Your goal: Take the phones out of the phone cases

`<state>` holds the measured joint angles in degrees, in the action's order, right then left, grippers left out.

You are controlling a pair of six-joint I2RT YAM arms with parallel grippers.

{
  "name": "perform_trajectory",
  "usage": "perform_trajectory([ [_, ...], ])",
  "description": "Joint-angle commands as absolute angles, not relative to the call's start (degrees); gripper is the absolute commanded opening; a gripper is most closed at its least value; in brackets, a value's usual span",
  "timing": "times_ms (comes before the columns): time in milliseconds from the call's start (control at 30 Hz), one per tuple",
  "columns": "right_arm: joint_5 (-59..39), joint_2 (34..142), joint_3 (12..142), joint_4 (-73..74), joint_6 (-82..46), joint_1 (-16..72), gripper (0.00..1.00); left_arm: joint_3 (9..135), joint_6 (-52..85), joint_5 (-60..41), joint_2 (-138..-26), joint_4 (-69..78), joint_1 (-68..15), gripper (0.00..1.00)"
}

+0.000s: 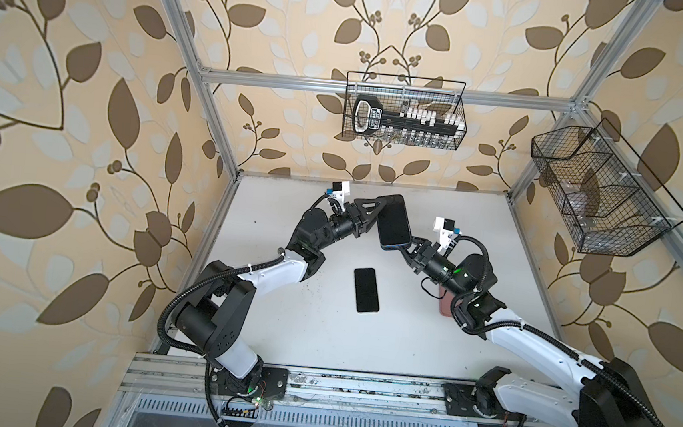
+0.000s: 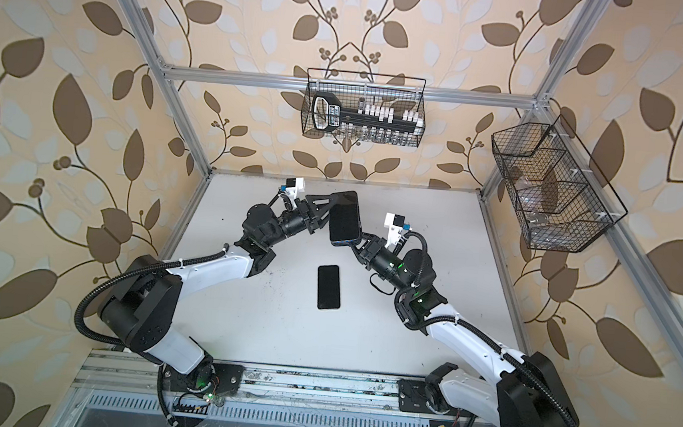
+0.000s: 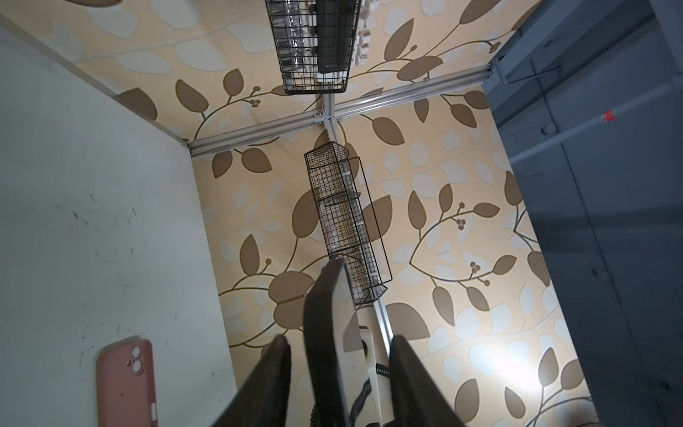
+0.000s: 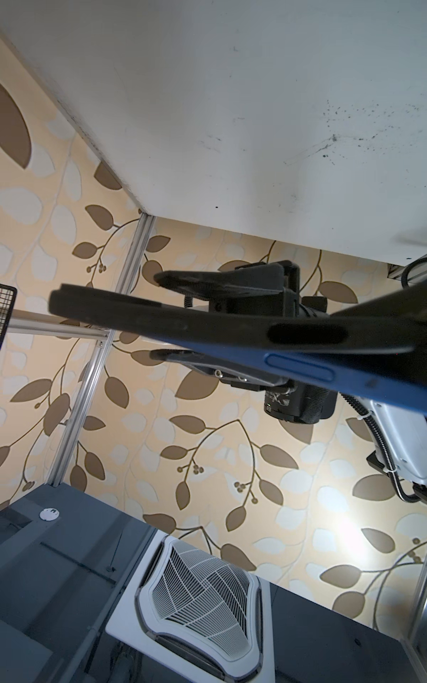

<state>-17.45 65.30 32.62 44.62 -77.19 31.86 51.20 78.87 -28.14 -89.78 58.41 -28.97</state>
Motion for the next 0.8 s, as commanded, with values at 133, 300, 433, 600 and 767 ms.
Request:
perform_trajectory([
  [133,-14.6,63.6,30.9,49.0,-79.4,31.3,0.0,51.6,77.8,-29.4,-88.3,59.5,-29.4,0.74],
  [300,-13.9,63.7,30.5,49.2,-79.4,30.6,0.0,51.5,76.6,-30.1,-85.6,52.1,-29.4,0.95],
  [433,-14.0,64.0,30.6,49.4,-79.2,29.8,0.0,51.7,73.9,-29.4,-79.4,36.9,-29.5,0.99],
  [600,-15.0,65.5,30.8,50.1,-78.4,28.5,0.0,53.0,72.5,-25.4,-69.7,12.2,-29.6,0.99],
  [767,-15.7,67.0,31.4,50.1,-75.9,27.5,0.0,55.3,76.8,-27.1,-66.2,2.9,-30.3,0.99],
])
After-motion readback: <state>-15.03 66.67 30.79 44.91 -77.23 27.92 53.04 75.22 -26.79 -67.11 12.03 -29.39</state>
